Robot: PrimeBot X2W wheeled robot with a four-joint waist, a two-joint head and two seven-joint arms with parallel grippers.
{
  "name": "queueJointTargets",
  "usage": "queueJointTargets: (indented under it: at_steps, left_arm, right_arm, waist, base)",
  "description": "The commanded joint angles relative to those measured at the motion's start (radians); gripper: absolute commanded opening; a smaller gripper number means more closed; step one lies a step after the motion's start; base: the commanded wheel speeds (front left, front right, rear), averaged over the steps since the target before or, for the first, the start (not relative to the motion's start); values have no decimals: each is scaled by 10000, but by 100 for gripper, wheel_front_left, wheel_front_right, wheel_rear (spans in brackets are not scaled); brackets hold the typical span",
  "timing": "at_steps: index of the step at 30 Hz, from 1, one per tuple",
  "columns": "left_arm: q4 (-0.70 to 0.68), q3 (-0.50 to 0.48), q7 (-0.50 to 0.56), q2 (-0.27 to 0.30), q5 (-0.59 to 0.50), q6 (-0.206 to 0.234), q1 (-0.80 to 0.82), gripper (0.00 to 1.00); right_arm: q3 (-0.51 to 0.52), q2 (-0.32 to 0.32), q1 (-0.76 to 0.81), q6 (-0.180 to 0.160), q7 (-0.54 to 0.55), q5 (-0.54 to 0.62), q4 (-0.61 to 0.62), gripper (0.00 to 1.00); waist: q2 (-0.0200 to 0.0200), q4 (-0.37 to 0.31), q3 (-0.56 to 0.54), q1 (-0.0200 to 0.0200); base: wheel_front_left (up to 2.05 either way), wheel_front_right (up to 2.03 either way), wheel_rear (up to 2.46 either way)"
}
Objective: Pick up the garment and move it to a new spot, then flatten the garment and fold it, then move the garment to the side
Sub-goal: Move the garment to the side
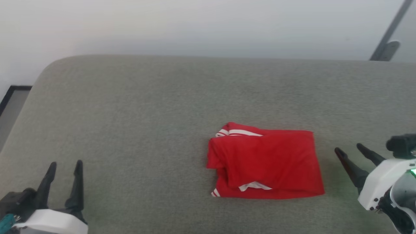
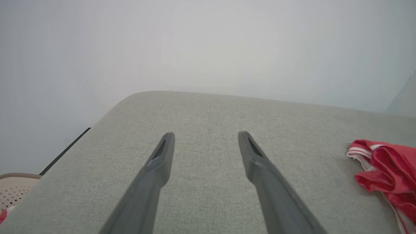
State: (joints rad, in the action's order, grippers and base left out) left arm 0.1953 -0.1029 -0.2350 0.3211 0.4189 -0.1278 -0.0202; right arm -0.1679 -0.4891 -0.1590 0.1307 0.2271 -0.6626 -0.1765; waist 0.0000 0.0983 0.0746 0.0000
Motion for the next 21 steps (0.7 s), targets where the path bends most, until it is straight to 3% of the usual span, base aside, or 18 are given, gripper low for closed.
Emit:
queueJointTargets:
  at_steps: [1, 10, 21]
  left_arm:
    - [17, 70, -43, -57, 37, -10, 177, 100]
    - [315, 616, -138, -314, -3, -18, 655, 100]
    - [747, 1176, -248, -631, -20, -24, 1359, 100]
  right_arm:
    - [-80, -74, -191, -3, 345, -137, -42, 100]
    - [-386, -391, -827, -2, 3100, -389, -116, 100]
    - [-575, -208, -1521, -2, 5924, -108, -199, 100]
  waist:
    - [0, 247, 170, 0]
    - [0, 939, 767, 0]
    - [0, 1459, 1523, 0]
  base:
    - [0, 0, 0]
    - [0, 0, 0]
    - [0, 0, 0]
